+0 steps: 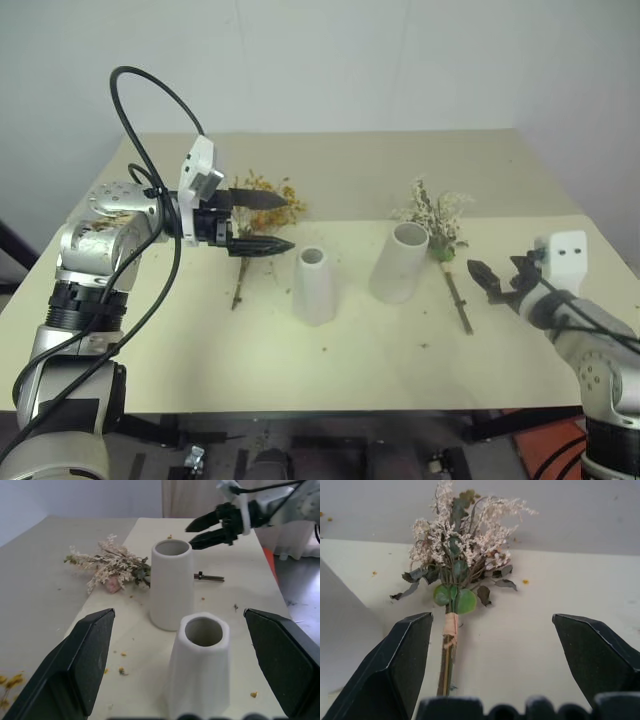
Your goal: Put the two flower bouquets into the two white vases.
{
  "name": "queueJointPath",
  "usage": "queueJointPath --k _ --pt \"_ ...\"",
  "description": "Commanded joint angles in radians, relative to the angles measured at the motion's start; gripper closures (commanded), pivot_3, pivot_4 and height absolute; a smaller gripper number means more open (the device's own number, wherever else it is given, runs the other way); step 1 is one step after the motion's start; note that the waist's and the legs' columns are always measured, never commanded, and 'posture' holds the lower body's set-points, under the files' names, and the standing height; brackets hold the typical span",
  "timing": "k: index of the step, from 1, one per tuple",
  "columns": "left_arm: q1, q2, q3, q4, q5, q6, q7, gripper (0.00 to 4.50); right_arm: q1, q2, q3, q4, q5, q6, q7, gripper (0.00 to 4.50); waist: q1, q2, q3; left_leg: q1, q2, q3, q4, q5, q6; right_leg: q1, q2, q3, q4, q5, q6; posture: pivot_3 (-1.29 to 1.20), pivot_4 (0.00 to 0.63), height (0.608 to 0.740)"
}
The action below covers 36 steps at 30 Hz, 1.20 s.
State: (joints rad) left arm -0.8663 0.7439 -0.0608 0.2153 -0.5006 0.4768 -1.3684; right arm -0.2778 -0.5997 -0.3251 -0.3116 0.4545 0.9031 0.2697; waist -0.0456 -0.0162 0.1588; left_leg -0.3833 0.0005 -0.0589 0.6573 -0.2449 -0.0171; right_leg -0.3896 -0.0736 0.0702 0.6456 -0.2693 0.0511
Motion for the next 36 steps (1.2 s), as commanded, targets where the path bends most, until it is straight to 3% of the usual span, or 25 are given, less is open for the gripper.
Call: queueJointPath --k 1,16,23,32,36 --pt "-0.025 -0.006 0.014 -0.004 0.01 -0.02 -0.011 0.0 -0.099 -0.066 0.066 0.07 0.0 0.145 0.029 0.02 0.001 0.0 0.0 0.0 0.0 0.0 0.0 0.0 0.0 0.0 0.0 0.0 0.0 0.0 0.0 0.0 0.15 0.74" --pt "-0.029 -0.021 0.019 0.0 0.024 -0.012 -0.031 0.0 -0.463 -0.249 0.456 0.466 -0.14 0.185 0.329 0.02 0.001 -0.001 0.001 -0.002 0.0 0.0 0.001 0.0 0.0 -0.001 -0.001 0.0 0.0 0.0 0.0 0.0 0.15 0.74" --pt "-0.05 -0.028 0.008 0.02 0.036 -0.02 -0.054 0.0 -0.603 -0.2 0.563 0.66 -0.223 0.165 0.422 0.02 -0.001 -0.001 0.001 -0.002 0.0 0.0 0.001 0.0 0.0 -0.002 -0.001 0.0 0.0 0.0 0.0 0.0 0.15 0.74" --pt "-0.084 -0.042 0.005 0.066 0.055 -0.042 -0.086 0.0 -0.701 -0.109 0.598 0.911 -0.309 0.115 0.469 0.02 -0.001 0.0 0.001 -0.004 -0.001 0.0 0.001 0.0 0.0 -0.005 -0.001 0.0 0.001 0.0 0.0 0.0 0.15 0.74" --pt "-0.092 -0.049 0.005 0.08 0.064 -0.049 -0.099 0.0 -0.708 -0.083 0.587 0.97 -0.34 0.085 0.473 0.89 -0.001 0.0 0.001 -0.004 -0.001 0.0 0.002 0.0 0.0 -0.005 -0.001 0.0 0.001 0.0 0.0 0.0 0.15 0.74"
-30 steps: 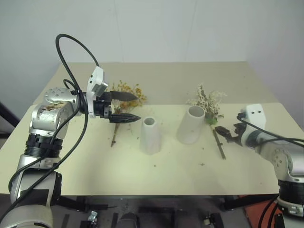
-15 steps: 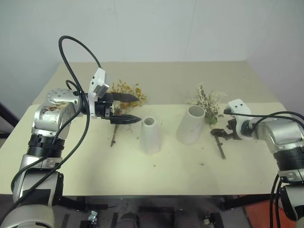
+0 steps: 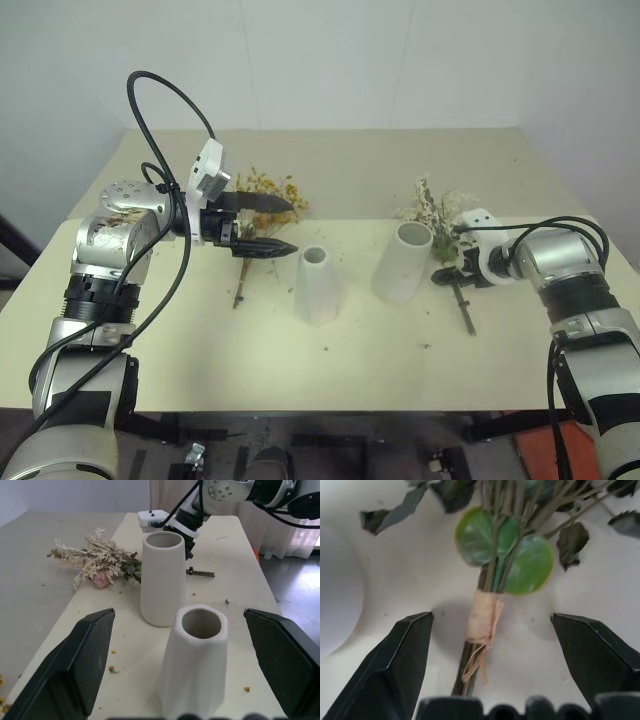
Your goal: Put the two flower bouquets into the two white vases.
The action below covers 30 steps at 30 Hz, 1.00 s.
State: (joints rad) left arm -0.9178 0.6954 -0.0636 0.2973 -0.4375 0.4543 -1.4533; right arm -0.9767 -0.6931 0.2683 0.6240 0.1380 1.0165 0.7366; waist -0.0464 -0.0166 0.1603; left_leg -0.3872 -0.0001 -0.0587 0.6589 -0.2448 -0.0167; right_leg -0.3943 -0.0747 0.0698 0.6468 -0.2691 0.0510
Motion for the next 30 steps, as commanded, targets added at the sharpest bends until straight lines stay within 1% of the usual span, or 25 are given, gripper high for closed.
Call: queueJointPath --k 1,5,6,10,11,13,16,17,19,21,24,27,30 --pt "-0.042 -0.002 0.007 0.001 0.003 -0.027 -0.021 0.0 -0.007 0.015 -0.009 0.042 -0.03 -0.034 0.006 1.19 0.0 0.0 0.0 0.0 0.0 0.0 0.0 0.0 0.0 0.0 0.0 0.0 0.0 0.0 0.0 0.0 0.15 0.74" --pt "-0.048 -0.01 0.009 0.012 0.004 -0.028 -0.031 0.0 0.001 0.028 -0.027 0.044 -0.048 -0.034 0.0 2.4 -0.003 0.0 0.0 0.001 0.0 0.0 0.0 0.0 0.0 0.001 0.0 0.0 0.001 0.0 0.0 0.0 0.15 0.74" --pt "-0.05 -0.014 0.011 0.015 0.003 -0.029 -0.031 0.0 0.003 0.031 -0.033 0.041 -0.05 -0.032 -0.003 2.8 -0.004 0.0 0.0 0.002 0.0 0.0 0.0 0.0 0.0 0.001 0.0 0.0 0.001 0.0 0.0 0.0 0.15 0.74" --pt "-0.059 -0.03 0.025 0.027 -0.001 -0.031 -0.015 0.0 0.022 0.04 -0.099 0.013 -0.043 -0.002 -0.053 4.03 -0.004 0.0 0.0 0.001 0.0 0.0 0.0 0.0 0.0 0.001 0.0 0.0 0.001 0.0 0.0 0.0 0.15 0.74" --pt "-0.061 -0.032 0.026 0.029 0.0 -0.031 -0.012 0.0 0.025 0.041 -0.112 0.008 -0.042 0.003 -0.061 4.28 -0.003 0.0 0.0 0.001 0.0 0.0 0.0 0.0 0.0 0.001 0.0 0.0 0.001 0.0 0.0 0.0 0.15 0.74" --pt "-0.061 -0.033 0.026 0.029 0.0 -0.032 -0.014 0.0 0.032 0.046 -0.17 -0.01 -0.034 0.023 -0.108 4.28 -0.003 0.0 0.0 0.001 0.0 0.0 0.0 0.0 0.0 0.001 0.0 0.0 0.001 0.0 0.0 0.0 0.15 0.74" --pt "-0.063 -0.038 0.032 0.03 -0.007 -0.031 -0.01 0.0 0.032 0.067 -0.334 -0.051 0.006 0.059 -0.223 4.28 -0.001 0.0 0.0 0.001 0.0 0.0 0.0 0.0 0.0 0.001 0.0 0.0 0.001 0.0 0.0 0.0 0.15 0.74" --pt "-0.065 -0.04 0.034 0.031 -0.01 -0.029 -0.009 0.0 0.03 0.072 -0.371 -0.058 0.014 0.071 -0.25 4.28 0.0 0.0 0.0 0.001 0.0 0.0 0.0 0.0 0.0 0.001 0.0 0.0 0.001 0.0 0.0 0.0 0.15 0.74" --pt "-0.069 -0.044 0.036 0.031 -0.01 -0.03 -0.005 0.0 0.052 0.092 -0.478 -0.112 0.037 0.022 -0.333 4.28 0.001 0.0 0.0 0.0 0.0 0.0 0.0 0.0 0.0 0.0 0.0 0.0 0.001 0.0 0.0 0.0 0.15 0.74" --pt "-0.074 -0.047 0.039 0.032 -0.012 -0.03 -0.003 0.0 0.096 0.108 -0.556 -0.206 0.064 -0.05 -0.366 4.28 0.002 0.0 0.0 -0.002 0.0 0.0 0.0 0.0 0.0 -0.002 -0.001 0.0 0.001 0.0 0.0 0.0 0.15 0.74" --pt "-0.083 -0.053 0.042 0.035 -0.013 -0.032 -0.001 0.0 0.161 0.132 -0.618 -0.35 0.099 -0.14 -0.381 4.28 0.001 0.0 0.0 -0.004 0.0 0.0 0.0 0.0 0.0 -0.004 -0.001 0.0 0.002 0.0 0.0 0.0 0.15 0.74" --pt "-0.096 -0.056 0.046 0.043 -0.014 -0.032 0.0 0.0 0.221 0.167 -0.652 -0.465 0.127 -0.272 -0.382 4.28 -0.001 0.0 0.0 -0.005 -0.001 0.0 0.0 0.0 0.0 -0.005 -0.001 0.0 0.002 0.0 0.0 0.0 0.15 0.74" --pt "-0.102 -0.057 0.046 0.046 -0.014 -0.031 -0.004 0.0 0.236 0.207 -0.702 -0.537 0.189 -0.358 -0.371 4.28 -0.005 0.0 0.0 -0.004 -0.001 0.0 0.0 0.0 0.0 -0.006 -0.001 0.001 0.002 0.0 0.0 0.0 0.15 0.74"
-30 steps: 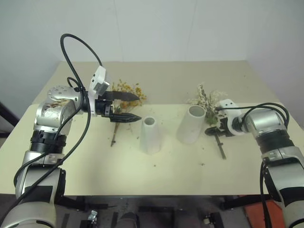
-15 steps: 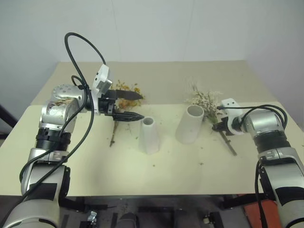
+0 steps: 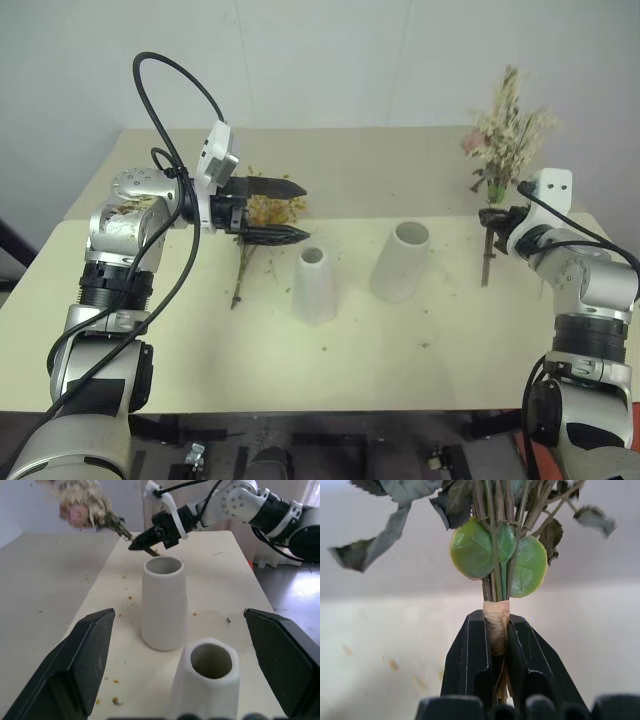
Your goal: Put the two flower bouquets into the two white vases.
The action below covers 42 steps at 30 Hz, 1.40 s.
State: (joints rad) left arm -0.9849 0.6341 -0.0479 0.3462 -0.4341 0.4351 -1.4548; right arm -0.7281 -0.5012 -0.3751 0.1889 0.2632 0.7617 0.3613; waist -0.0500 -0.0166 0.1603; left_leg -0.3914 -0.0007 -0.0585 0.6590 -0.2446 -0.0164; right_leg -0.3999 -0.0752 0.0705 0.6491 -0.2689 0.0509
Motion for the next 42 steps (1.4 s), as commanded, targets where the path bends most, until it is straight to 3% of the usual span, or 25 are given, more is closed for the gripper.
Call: queueJointPath --k 1,6,15,42 --pt "-0.036 0.004 0.031 -0.003 -0.017 -0.012 -0.003 0.0 -0.013 0.022 -0.065 -0.118 0.078 -0.127 0.009 4.28 -0.002 0.0 0.0 0.0 0.0 0.0 0.0 0.0 0.0 0.0 0.0 0.0 0.0 0.0 0.0 0.0 0.15 0.74" --pt "-0.034 0.008 0.032 -0.004 -0.016 -0.011 -0.008 0.0 -0.067 0.081 -0.109 -0.21 0.189 -0.21 -0.007 4.28 -0.002 0.0 0.0 0.001 0.0 0.0 0.0 0.001 0.001 0.0 0.0 0.0 0.001 0.0 0.0 0.0 0.15 0.74" --pt "-0.026 0.008 0.036 -0.011 -0.017 0.002 0.0 0.0 -0.098 0.153 -0.078 -0.307 0.318 -0.252 -0.025 4.28 0.002 0.0 0.0 0.0 0.0 0.0 0.0 0.001 0.001 0.0 0.0 0.0 0.001 0.0 0.0 0.0 0.15 0.74" --pt "-0.022 0.011 0.021 -0.022 -0.009 0.036 -0.004 0.0 0.032 0.204 0.074 -0.443 0.352 -0.308 -0.016 4.28 0.002 0.0 0.0 0.0 0.0 0.0 0.0 0.001 0.001 -0.002 0.0 0.0 0.009 0.0 0.0 0.0 0.15 0.74"
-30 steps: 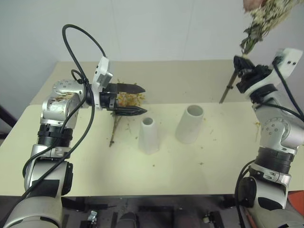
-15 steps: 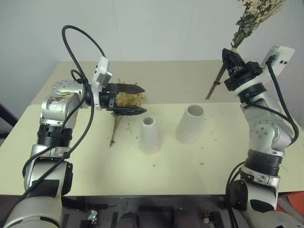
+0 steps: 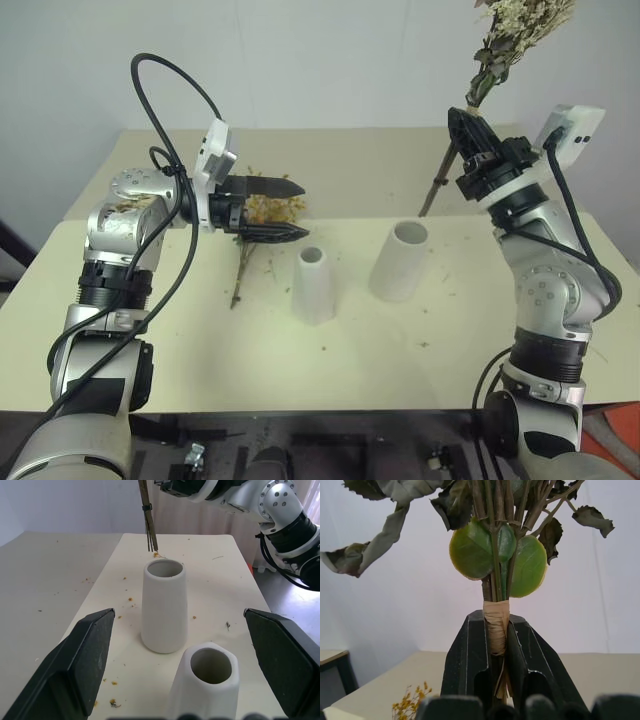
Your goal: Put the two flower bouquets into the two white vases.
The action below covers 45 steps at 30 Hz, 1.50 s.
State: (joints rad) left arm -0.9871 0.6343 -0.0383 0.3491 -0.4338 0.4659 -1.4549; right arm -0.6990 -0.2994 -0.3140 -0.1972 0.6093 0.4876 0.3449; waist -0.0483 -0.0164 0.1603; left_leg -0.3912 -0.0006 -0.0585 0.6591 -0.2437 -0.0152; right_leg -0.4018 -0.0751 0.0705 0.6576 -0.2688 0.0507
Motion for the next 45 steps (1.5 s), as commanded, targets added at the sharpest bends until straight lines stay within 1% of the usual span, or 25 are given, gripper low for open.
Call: queueJointPath --k 1,10,31,45 --pt "-0.02 0.011 0.011 -0.025 -0.009 0.004 -0.005 0.0 0.009 0.003 0.021 -0.058 0.0 -0.04 0.002 4.28 0.0 0.0 0.0 0.0 0.0 0.0 0.0 0.0 0.0 0.0 0.0 0.0 0.0 0.0 0.0 0.0 0.15 0.74" --pt "-0.015 0.012 0.008 -0.031 -0.009 0.007 -0.01 0.0 0.059 0.008 0.088 -0.049 -0.06 -0.107 0.016 4.28 0.0 0.0 0.0 0.0 0.0 0.0 0.0 0.0 0.0 0.0 0.0 0.0 0.0 0.0 0.0 0.0 0.15 0.74" --pt "-0.02 0.013 0.009 -0.022 -0.005 0.003 -0.014 0.0 0.183 0.042 0.141 -0.071 -0.127 -0.199 0.009 4.28 -0.001 0.0 0.0 0.0 0.0 0.0 0.0 0.0 0.0 0.0 0.0 0.0 0.0 0.0 0.0 0.0 0.15 0.74" --pt "-0.021 0.009 0.009 -0.019 -0.003 -0.005 -0.01 0.0 0.219 0.068 0.182 -0.066 -0.18 -0.244 0.005 4.28 0.0 0.0 0.0 0.0 0.0 0.0 0.0 0.0 0.0 0.0 0.0 0.0 0.0 0.0 0.0 0.0 0.15 0.74"
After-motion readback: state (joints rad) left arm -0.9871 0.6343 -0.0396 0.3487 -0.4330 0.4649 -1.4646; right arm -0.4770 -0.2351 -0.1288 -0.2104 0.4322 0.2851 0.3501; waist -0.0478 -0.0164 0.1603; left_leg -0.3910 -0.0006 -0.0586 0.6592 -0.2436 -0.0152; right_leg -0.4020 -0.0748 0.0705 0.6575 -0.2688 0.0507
